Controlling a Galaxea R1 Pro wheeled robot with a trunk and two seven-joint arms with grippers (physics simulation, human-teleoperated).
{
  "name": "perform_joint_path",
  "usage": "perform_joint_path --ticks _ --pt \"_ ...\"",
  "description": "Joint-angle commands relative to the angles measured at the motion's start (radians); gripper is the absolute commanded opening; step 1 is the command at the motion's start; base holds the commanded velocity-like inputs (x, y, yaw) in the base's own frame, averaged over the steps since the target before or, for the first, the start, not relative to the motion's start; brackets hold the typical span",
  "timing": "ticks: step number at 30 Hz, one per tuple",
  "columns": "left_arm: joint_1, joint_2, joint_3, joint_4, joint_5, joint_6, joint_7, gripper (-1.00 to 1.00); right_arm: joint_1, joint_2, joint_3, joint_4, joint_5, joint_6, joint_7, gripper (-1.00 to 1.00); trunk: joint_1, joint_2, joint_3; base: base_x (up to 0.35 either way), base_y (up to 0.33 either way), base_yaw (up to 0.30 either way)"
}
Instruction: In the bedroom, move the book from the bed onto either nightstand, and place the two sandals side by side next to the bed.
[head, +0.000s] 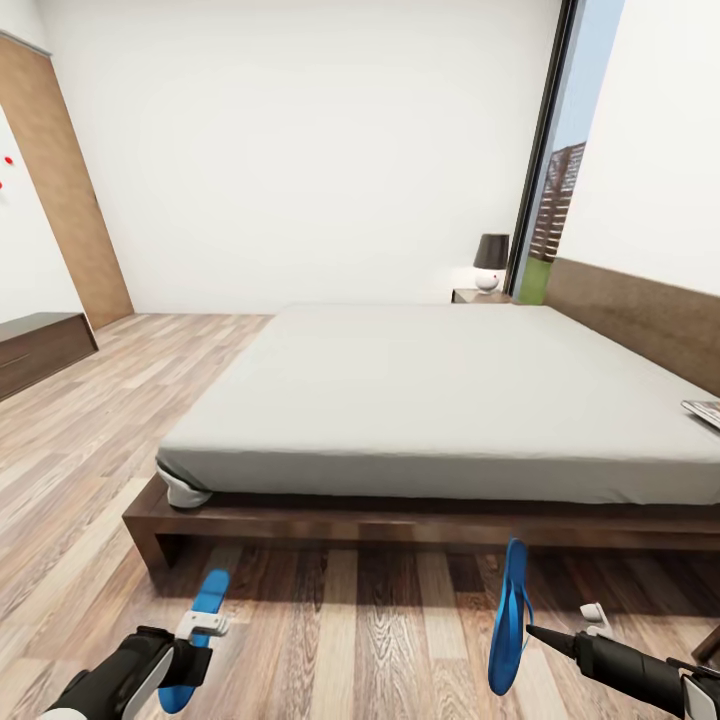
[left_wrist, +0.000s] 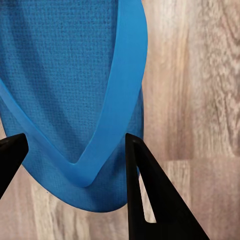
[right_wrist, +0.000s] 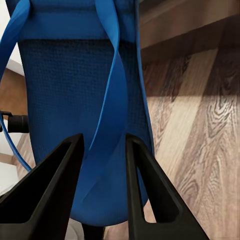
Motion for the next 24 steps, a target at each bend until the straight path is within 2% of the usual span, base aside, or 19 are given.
perform_joint_path --ticks 1,5,9,11,13,16,18,24 --pt "-0.001 0.001 -0.007 -0.002 0.009 0.005 0.003 -1.0 -0.001 0.0 -0.001 0.0 -0.002 0.005 0.003 -1.0 0.004 -0.008 -0.004 0.0 0.0 0.0" --pt "-0.001 0.0 -0.005 -0.002 0.011 0.004 0.002 -1.0 -0.001 -0.001 -0.001 0.0 -0.002 0.004 0.002 -1.0 0.019 -0.036 -0.017 0.0 0.0 0.0" --pt "-0.002 0.002 0.001 -0.014 0.016 0.004 0.001 -1.0 -0.001 0.0 -0.001 0.0 -0.002 0.004 0.002 -1.0 0.019 -0.036 -0.017 0.0 0.0 0.0" --pt "-0.002 0.004 0.034 -0.024 0.017 0.005 0.001 -1.0 -0.001 0.0 -0.001 0.0 -0.002 0.004 0.002 -1.0 0.019 -0.036 -0.017 0.0 0.0 0.0" --pt "-0.002 0.005 0.116 -0.029 0.017 0.005 0.001 -1.0 -0.001 0.0 -0.001 0.0 -0.002 0.004 0.002 -1.0 0.019 -0.036 -0.017 0.0 0.0 0.0" --pt "-0.004 0.005 0.182 -0.031 0.015 0.006 0.001 -1.0 -0.001 0.0 -0.001 0.0 -0.002 0.004 0.002 -1.0 0.019 -0.036 -0.017 0.0 0.0 0.0" --pt "-0.005 0.004 0.195 -0.032 0.014 0.006 0.001 -1.0 -0.001 0.0 -0.001 0.0 -0.002 0.004 0.002 -1.0 0.019 -0.036 -0.017 0.0 0.0 0.0" --pt "-0.005 0.004 0.2 -0.032 0.014 0.006 0.001 -1.0 -0.001 -0.001 -0.001 0.0 -0.002 0.004 0.002 -1.0 0.019 -0.036 -0.017 0.0 0.0 0.0"
